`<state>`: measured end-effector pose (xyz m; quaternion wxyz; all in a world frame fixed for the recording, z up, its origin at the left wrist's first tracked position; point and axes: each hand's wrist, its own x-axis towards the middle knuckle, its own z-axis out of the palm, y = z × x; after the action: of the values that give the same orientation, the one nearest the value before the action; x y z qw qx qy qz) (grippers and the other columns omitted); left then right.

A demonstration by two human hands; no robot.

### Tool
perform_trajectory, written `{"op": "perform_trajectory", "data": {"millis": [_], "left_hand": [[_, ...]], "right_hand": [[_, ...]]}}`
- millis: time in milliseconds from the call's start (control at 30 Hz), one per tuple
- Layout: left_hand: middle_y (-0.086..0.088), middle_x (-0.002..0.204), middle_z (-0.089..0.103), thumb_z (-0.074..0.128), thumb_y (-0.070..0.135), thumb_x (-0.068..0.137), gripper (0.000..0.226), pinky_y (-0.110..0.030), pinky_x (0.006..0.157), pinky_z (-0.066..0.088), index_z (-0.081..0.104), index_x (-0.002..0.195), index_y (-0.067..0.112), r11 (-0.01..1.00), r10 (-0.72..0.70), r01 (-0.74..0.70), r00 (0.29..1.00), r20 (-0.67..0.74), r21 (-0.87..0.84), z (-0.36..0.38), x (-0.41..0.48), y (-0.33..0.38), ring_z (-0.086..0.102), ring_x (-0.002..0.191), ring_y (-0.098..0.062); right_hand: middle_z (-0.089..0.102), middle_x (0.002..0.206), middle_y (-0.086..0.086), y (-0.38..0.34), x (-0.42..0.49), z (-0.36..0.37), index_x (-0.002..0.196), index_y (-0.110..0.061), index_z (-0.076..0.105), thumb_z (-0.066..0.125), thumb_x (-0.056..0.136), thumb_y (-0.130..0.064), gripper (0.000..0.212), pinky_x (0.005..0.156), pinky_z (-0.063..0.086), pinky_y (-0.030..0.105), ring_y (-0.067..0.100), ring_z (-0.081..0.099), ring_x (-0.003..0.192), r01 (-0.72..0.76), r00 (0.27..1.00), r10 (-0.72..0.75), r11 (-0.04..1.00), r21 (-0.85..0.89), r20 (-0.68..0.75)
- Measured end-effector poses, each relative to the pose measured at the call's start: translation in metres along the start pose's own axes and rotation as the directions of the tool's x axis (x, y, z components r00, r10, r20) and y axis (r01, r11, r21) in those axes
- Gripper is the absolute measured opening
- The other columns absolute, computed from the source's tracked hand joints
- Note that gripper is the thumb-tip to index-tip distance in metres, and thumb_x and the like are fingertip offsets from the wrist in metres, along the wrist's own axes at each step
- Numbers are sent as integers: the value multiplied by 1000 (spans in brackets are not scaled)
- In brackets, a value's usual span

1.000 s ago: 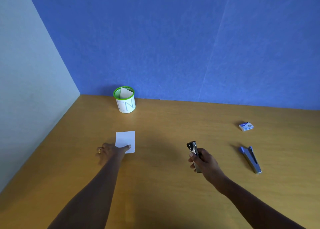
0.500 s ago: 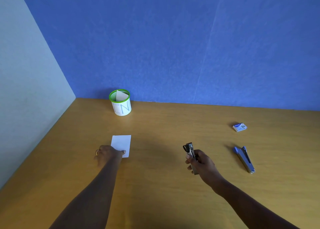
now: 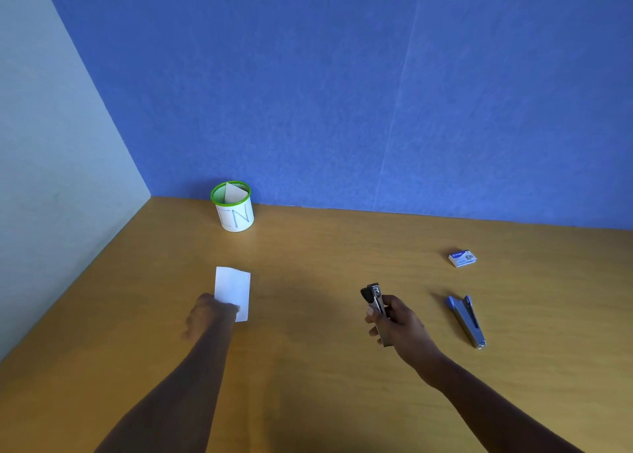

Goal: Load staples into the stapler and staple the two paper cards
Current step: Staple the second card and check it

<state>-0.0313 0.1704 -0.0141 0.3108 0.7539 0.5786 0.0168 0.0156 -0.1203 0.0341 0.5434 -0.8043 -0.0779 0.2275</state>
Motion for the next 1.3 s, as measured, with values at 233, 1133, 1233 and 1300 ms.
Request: {"op": "perform_trajectory", "data": {"millis": [233, 1133, 1233, 1300], "left_hand": [[-16, 81, 66, 72, 12, 75, 19, -32, 69, 49, 67, 90, 1, 918, 63, -57, 998, 2, -393, 4, -33, 18, 59, 71, -29], [-8, 80, 70, 74, 0, 73, 15, -15, 51, 48, 71, 87, -3, 590, 595, -288, 787, 165, -755, -1, -194, 131, 64, 62, -8], [-6, 81, 71, 76, 1, 71, 16, -17, 54, 48, 72, 87, 2, 611, 602, -299, 777, 184, -733, 2, -195, 132, 65, 68, -13], [-2, 77, 71, 77, 1, 70, 15, -15, 53, 47, 72, 85, 3, 619, 616, -316, 763, 195, -719, 2, -197, 132, 65, 63, -9]], "right_hand": [[45, 75, 1, 1, -4, -17, 102, -12, 50, 42, 95, -37, 27, 52, 37, 19, 8, 41, 59, -45, 998, 36, 987, 154, 58], [62, 96, -2, -30, -14, -72, 96, -19, 66, 43, 86, -48, 38, 69, 43, 27, 13, 56, 85, -25, 987, -56, 871, 491, 149], [61, 93, -3, -32, -13, -72, 103, -21, 64, 46, 82, -50, 40, 66, 42, 25, 11, 55, 82, -38, 984, -64, 833, 553, 164], [64, 92, -6, -33, -11, -73, 107, -23, 65, 49, 77, -52, 44, 66, 42, 25, 10, 56, 81, -55, 981, -69, 802, 595, 184]]}}
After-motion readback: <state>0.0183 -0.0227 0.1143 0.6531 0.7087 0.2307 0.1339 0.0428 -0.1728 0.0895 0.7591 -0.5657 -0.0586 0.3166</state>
